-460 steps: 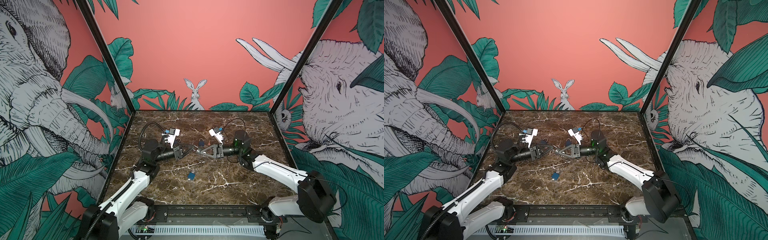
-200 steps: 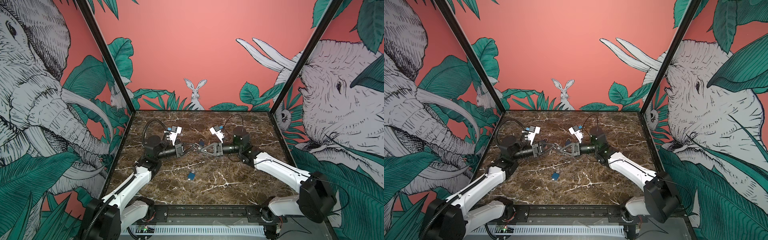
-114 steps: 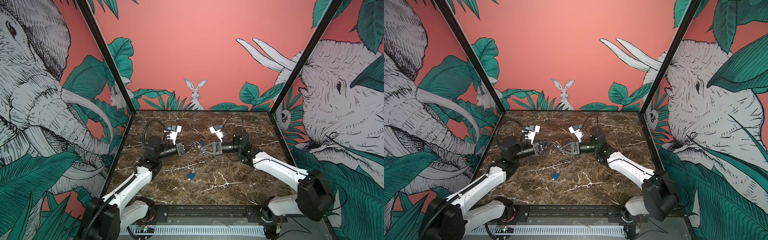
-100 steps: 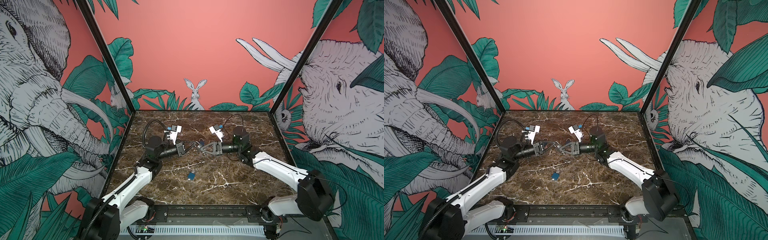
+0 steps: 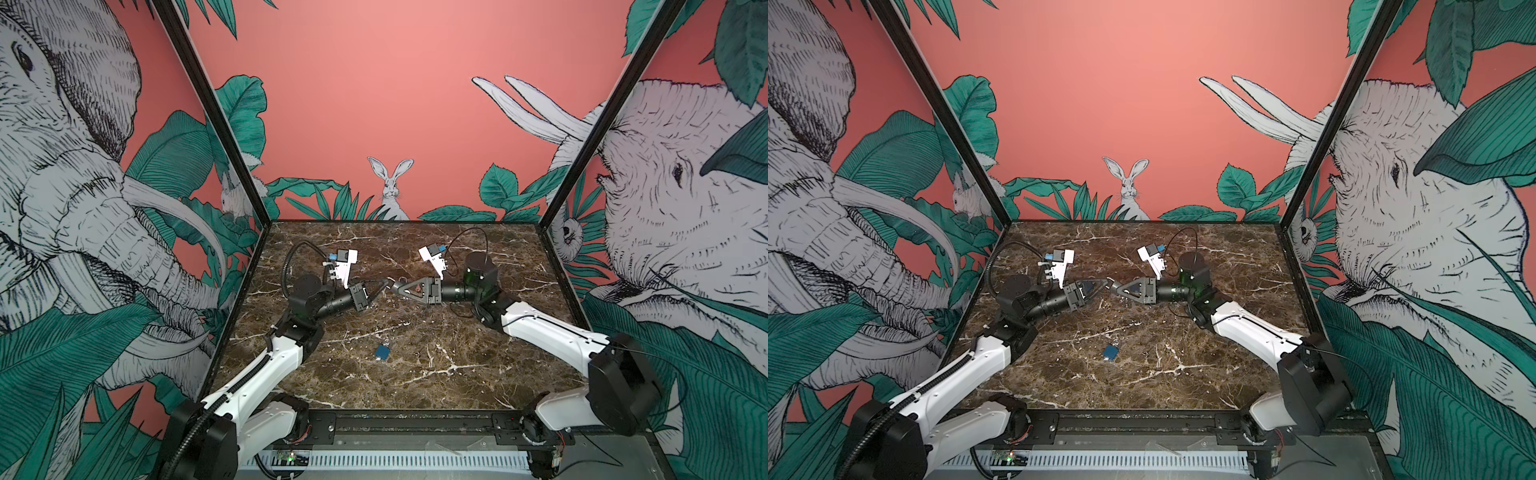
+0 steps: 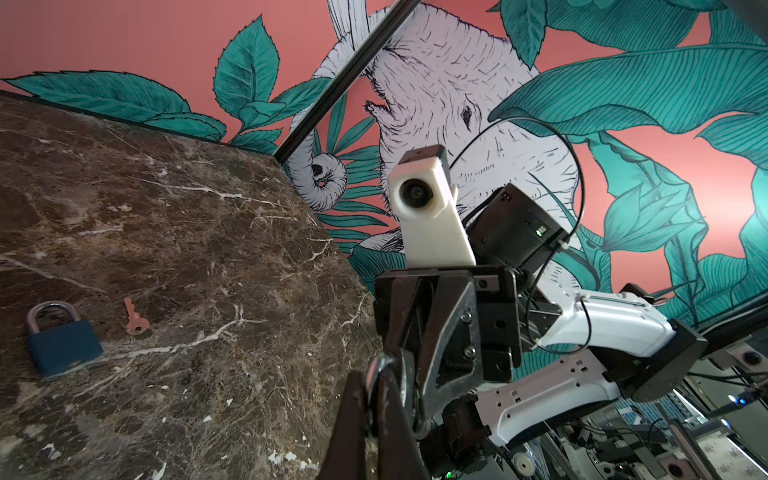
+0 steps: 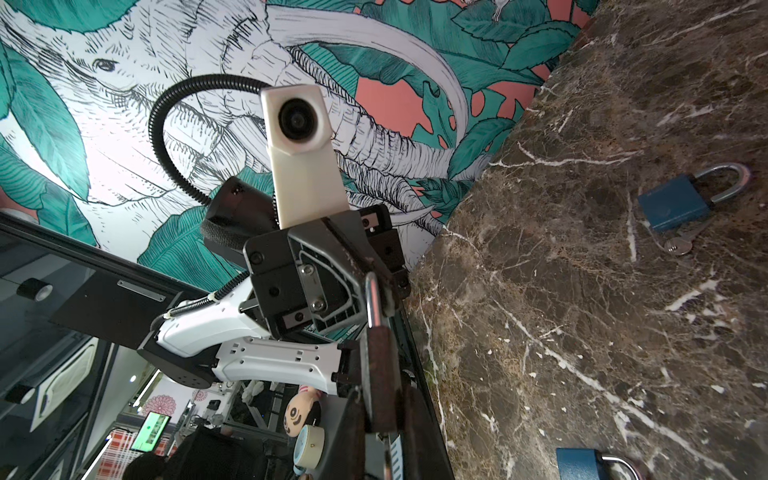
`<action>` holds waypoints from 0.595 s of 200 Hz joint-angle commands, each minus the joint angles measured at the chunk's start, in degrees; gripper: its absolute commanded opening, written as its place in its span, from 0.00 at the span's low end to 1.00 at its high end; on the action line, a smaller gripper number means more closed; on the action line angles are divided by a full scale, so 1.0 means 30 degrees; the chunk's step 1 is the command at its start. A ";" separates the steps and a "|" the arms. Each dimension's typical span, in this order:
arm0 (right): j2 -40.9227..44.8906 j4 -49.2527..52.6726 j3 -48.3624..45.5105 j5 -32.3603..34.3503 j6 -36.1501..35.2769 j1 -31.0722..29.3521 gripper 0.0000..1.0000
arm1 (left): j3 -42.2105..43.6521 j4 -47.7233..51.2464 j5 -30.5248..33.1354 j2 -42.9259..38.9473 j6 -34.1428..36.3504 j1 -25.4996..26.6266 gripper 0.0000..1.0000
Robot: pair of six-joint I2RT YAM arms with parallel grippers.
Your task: Lock with the key
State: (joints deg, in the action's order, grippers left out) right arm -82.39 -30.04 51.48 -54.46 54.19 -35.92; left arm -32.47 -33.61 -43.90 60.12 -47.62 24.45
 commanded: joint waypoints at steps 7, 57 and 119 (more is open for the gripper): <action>-0.0749 -0.5602 0.1960 0.1451 0.1565 -0.0225 0.00 | 0.0629 0.0601 -0.2519 0.0541 0.0227 0.1421 0.00; -0.0797 -0.5635 0.2104 0.1810 0.1411 -0.0243 0.00 | 0.0519 0.0478 -0.2575 0.0935 0.0198 0.1724 0.00; -0.0925 -0.6242 0.2644 0.2731 0.1648 -0.0074 0.00 | 0.0831 0.0709 -0.2680 0.0935 0.0251 0.1956 0.00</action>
State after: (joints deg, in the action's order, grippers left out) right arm -85.56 -35.05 52.60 -53.25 57.45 -35.55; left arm -32.47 -36.60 -38.85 61.84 -48.25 24.99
